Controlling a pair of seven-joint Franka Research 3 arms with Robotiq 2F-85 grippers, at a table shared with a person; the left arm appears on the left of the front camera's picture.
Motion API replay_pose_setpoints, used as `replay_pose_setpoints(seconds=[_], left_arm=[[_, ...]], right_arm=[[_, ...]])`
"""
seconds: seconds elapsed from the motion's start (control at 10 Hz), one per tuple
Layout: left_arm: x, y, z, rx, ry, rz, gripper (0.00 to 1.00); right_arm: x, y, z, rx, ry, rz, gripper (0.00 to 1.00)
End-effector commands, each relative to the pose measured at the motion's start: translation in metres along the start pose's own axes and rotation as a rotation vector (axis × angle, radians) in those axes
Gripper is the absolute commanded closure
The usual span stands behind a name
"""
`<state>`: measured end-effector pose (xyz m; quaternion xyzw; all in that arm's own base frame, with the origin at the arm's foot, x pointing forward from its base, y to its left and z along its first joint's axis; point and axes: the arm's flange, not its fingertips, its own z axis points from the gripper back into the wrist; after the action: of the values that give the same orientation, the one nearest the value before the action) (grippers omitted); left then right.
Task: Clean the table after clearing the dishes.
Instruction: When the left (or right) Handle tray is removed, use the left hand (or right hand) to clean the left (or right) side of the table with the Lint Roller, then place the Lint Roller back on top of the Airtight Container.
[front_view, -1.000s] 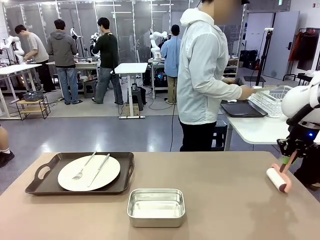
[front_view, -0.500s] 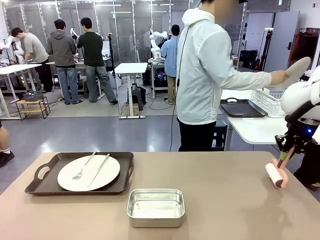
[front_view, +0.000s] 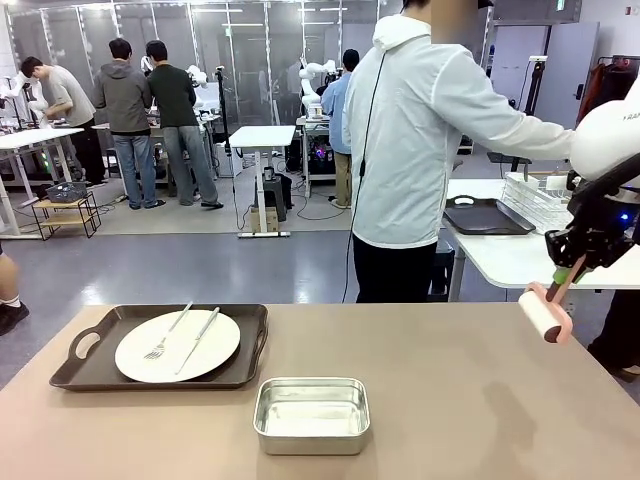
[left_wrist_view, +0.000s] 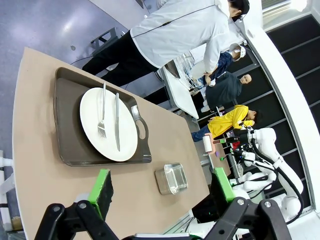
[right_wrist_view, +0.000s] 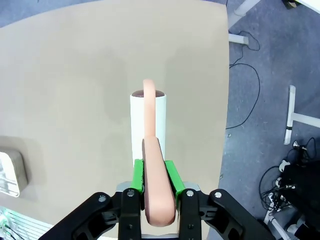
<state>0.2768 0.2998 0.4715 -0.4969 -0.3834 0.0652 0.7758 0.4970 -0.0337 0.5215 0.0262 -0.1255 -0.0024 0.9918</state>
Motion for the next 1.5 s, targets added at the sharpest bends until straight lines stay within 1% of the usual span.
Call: replay_pose_setpoints(seconds=[0.0, 1.4], left_arm=[[0.0009, -0.0020, 0.0024, -0.003, -0.004, -0.004, 0.00], [0.0009, -0.0020, 0.0024, -0.003, -0.004, -0.004, 0.00]], right_arm=[[0.0041, -0.0070, -0.0132, -0.006, -0.003, -0.020, 0.78], [0.0041, -0.0070, -0.0132, -0.006, -0.003, -0.020, 0.78]])
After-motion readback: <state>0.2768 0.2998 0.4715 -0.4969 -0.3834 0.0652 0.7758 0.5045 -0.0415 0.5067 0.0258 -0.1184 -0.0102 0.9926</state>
